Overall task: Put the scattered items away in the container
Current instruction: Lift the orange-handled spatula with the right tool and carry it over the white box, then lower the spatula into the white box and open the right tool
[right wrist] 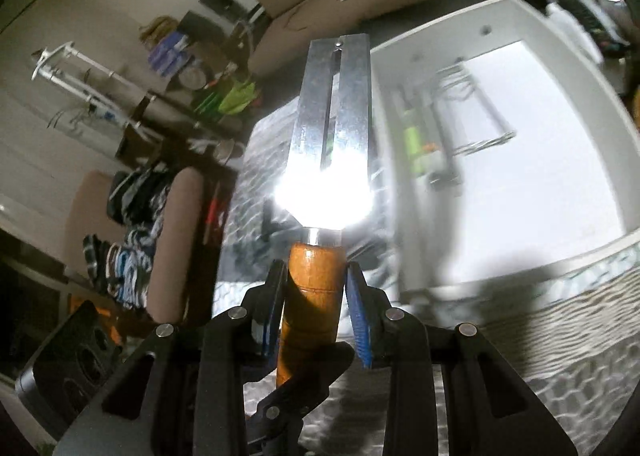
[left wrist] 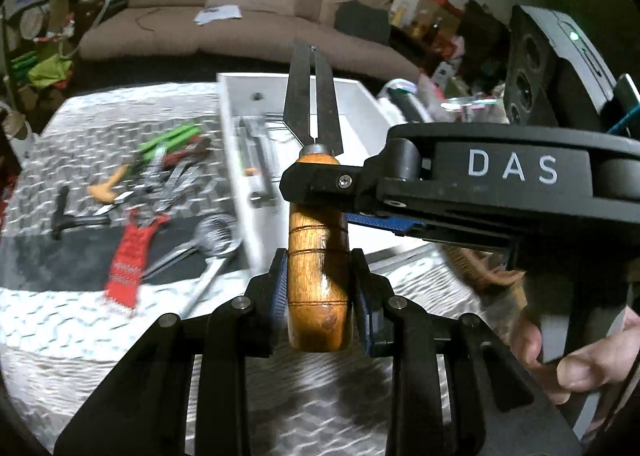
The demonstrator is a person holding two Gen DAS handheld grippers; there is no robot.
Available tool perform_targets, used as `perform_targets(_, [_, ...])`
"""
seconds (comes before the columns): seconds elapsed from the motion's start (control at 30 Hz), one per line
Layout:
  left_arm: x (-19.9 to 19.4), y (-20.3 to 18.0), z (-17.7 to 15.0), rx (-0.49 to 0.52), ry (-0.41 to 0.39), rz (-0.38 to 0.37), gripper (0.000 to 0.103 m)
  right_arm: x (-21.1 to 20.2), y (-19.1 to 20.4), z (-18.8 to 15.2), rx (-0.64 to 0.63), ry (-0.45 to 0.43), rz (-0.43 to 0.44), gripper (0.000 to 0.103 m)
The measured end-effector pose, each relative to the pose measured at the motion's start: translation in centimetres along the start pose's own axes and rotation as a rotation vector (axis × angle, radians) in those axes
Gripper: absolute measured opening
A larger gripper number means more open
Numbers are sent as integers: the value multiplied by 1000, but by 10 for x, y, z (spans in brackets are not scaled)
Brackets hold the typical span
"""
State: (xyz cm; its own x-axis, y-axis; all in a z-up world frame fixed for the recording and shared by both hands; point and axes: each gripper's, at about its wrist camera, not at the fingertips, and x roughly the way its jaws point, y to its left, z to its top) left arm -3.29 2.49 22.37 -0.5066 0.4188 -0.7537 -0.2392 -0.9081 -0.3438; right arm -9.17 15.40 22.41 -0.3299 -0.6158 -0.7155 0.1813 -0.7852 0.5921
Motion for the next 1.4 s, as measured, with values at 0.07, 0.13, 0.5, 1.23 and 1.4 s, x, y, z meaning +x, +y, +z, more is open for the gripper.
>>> perform_targets(0.07, [17, -16, 9, -10, 13, -21, 28, -9, -17, 12, -11, 6, -32, 30])
perform_targets(0.13, [34, -30, 17, -22, 27, -48, 28, -16, -32, 26, -18, 12, -64, 30])
perform_targets(0.5, [164, -49, 60, -145, 158, -142, 29, 13, -113, 95, -57, 106, -230, 30])
perform_targets(1.23, [330, -17, 96, -233, 340, -91, 31, 128, -220, 170, -7, 257, -317, 29])
perform_targets(1.4, [337, -13, 96, -271, 348, -86, 30, 132, -226, 176, -10, 259, -312, 29])
